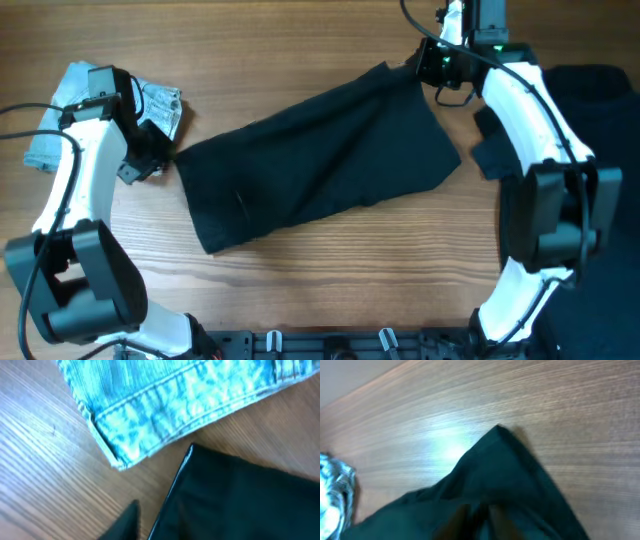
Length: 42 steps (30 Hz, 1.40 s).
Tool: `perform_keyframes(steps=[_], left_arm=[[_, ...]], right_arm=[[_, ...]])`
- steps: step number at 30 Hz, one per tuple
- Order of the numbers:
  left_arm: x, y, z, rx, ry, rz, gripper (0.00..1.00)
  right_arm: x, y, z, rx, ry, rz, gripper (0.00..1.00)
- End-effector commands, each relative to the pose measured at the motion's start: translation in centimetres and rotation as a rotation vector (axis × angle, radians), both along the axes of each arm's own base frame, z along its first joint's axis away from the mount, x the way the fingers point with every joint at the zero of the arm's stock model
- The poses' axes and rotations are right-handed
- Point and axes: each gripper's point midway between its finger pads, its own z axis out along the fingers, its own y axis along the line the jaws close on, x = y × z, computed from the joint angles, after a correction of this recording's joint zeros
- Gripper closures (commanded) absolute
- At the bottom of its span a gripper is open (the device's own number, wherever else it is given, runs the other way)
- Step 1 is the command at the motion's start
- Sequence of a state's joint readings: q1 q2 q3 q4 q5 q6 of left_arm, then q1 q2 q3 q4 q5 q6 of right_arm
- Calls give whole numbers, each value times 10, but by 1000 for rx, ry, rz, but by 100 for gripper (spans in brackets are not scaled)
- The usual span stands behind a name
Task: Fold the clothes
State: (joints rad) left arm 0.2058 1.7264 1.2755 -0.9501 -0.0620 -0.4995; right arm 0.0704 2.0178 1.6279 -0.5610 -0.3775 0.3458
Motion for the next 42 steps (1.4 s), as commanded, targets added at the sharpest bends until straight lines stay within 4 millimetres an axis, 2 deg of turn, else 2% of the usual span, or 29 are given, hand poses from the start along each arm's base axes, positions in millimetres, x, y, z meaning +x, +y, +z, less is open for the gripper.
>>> perform_keyframes(steps=[1,4,6,8,10,11,13,16,20,23,25,26,27,29,31,33,34,36,37,39,42], left_arm=[[1,9,-1,44,6,-51,48],[-18,5,-4,26,91,-80,49],[-34,-12,-6,-51,150,-105,60],[-30,-38,-5,-169,123,-134,70],[-17,-62,-3,-238,69,-220,72],[-11,-70,-3,-219,51,-266,74],[0,-75,-8,-140,38,-312,75],[5,-71,-21,-75,62,-328,79],[4,-71,-61,-92,152,-325,83],[-2,-69,-89,-94,228,-322,85],[-5,-63,-96,-60,258,-319,86],[-5,-59,-96,-39,262,-319,86],[-5,-56,-96,-22,265,-317,85],[-6,-44,-95,41,280,-312,85],[-10,-30,-93,103,305,-300,85],[-11,-24,-92,113,310,-289,85],[-11,-24,-92,113,309,-287,85],[-11,-23,-92,113,309,-285,85],[-10,-23,-91,113,307,-285,85],[-8,-25,-87,99,302,-286,84],[2,-31,-68,69,275,-287,82]], right_arm=[[9,-7,-7,-91,-53,59,40],[-6,-15,-8,-142,-21,109,36],[-26,-32,-10,-139,70,78,35],[-50,-42,-20,-110,210,15,35],[-77,-52,-31,-128,340,-16,35],[-94,-67,-38,-195,426,-59,35],[-119,-88,-44,-306,531,-97,36],[-138,-87,-51,-312,595,-47,45],[-168,-86,-78,-320,690,-17,50],[-164,-83,-94,-299,653,-16,55],[-158,-79,-96,-278,623,3,72],[-156,-79,-93,-283,611,8,87],[-154,-83,-90,-306,605,-2,93],[-153,-108,-77,-402,615,-86,96],[-159,-135,-54,-452,632,-192,96],[-164,-142,-39,-419,624,-217,96],[-164,-139,-35,-402,612,-188,95],[-164,-131,-31,-367,595,-144,49],[-162,-129,-30,-355,586,-143,47],[-144,-115,-26,-276,506,-108,44],[-93,-54,7,36,201,134,44]])
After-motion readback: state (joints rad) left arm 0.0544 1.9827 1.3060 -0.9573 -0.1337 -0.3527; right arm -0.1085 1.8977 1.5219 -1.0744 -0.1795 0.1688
